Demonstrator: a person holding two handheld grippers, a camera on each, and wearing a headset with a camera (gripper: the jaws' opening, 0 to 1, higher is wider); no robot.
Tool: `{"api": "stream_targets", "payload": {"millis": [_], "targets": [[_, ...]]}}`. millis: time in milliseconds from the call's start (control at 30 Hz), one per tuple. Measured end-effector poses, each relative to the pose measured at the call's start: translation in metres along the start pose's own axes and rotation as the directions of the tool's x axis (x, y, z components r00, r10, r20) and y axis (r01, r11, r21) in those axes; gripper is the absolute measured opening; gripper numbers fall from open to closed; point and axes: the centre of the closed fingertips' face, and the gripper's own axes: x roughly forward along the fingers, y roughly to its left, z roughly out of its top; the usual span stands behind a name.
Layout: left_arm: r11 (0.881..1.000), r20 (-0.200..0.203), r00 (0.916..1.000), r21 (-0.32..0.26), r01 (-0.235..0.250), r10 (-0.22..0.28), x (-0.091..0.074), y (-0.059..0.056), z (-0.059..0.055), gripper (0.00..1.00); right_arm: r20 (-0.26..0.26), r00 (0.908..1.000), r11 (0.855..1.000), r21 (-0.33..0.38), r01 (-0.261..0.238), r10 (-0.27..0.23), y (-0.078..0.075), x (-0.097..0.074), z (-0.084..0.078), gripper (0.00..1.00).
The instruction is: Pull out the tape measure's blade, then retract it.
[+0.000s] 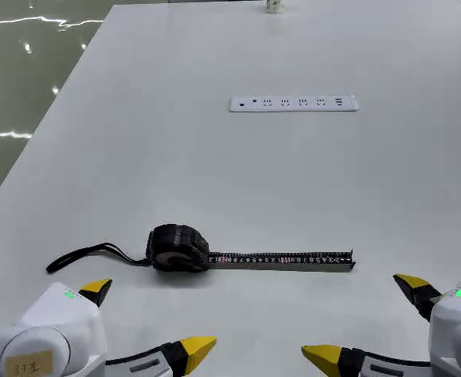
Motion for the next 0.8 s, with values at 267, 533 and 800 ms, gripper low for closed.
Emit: {"api": "stream_targets", "payload": {"millis": [267, 533, 800], "targets": [[1.000, 0.001, 0.9998, -0.011, -0.022, 0.022, 0.000, 0.001, 0.000, 0.97, 0.007, 0.9999, 1.000, 0.013, 0.010, -0.010, 0.001, -0.001, 0.001, 0.99], [0.999, -0.002, 0.9994, -0.018, -0.034, 0.034, 0.000, 0.001, 0.004, 0.98, 0.010, 0.9999, 1.000, 0.018, 0.012, -0.012, 0.002, 0.000, 0.003, 0.99], [0.999, -0.006, 0.9990, -0.023, -0.044, 0.043, 0.001, 0.002, 0.010, 0.97, 0.009, 0.9999, 1.000, 0.022, 0.013, -0.013, 0.002, 0.000, 0.002, 0.99]]}}
